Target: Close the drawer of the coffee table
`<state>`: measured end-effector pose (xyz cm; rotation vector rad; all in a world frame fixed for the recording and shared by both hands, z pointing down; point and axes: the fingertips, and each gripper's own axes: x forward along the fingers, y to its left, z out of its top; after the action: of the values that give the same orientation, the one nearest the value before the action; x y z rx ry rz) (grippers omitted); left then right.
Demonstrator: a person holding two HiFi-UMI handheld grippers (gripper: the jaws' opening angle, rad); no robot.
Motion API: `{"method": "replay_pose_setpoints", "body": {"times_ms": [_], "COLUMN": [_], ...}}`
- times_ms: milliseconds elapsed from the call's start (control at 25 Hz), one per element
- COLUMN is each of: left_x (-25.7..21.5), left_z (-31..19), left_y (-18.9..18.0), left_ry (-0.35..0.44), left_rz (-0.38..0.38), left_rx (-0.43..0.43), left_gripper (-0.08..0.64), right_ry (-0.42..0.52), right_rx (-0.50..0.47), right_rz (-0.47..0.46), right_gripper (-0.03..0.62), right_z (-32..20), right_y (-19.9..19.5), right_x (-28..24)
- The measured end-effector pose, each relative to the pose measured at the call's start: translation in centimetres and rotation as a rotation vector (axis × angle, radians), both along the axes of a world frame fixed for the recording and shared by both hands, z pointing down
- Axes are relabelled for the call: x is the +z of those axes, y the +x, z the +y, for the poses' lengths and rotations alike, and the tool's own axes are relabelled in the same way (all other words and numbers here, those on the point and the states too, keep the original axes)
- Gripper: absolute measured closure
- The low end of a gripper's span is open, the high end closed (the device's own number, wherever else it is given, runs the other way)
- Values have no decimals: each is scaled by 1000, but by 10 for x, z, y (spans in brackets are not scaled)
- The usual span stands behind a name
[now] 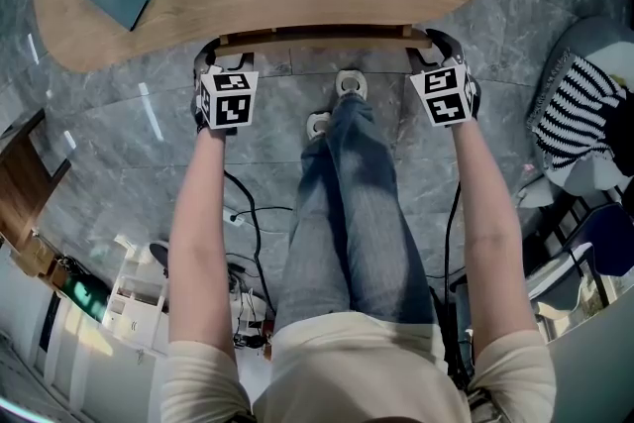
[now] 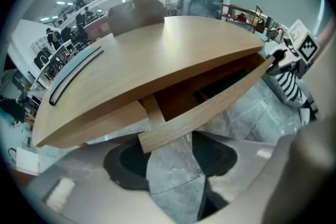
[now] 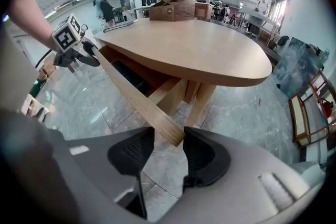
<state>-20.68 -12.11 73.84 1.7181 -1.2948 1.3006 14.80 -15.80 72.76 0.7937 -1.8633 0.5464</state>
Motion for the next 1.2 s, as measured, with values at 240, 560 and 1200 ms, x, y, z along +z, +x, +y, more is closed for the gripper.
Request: {"method": "replay_pose_setpoints", "body": {"times_ms": [240,560,1200], "left_x": [-1,4,-3], "left_z": [-15,-27,-45], "left_y": [-3,-5,-4], "left_ry": [1,18,17], "left_rz": [56,42,67], "left_rx": [-128,-126,-211], "left_gripper": [314,316,318], "right_ry": [9,11,12], "right_rx": [6,8,18], "right_rz": [-5,-9,-9], "right_gripper": [420,420,419], "right_z": [-14,-28,-44], "right_y": [-3,-4,-5], "right_x": [0,1,-1]}}
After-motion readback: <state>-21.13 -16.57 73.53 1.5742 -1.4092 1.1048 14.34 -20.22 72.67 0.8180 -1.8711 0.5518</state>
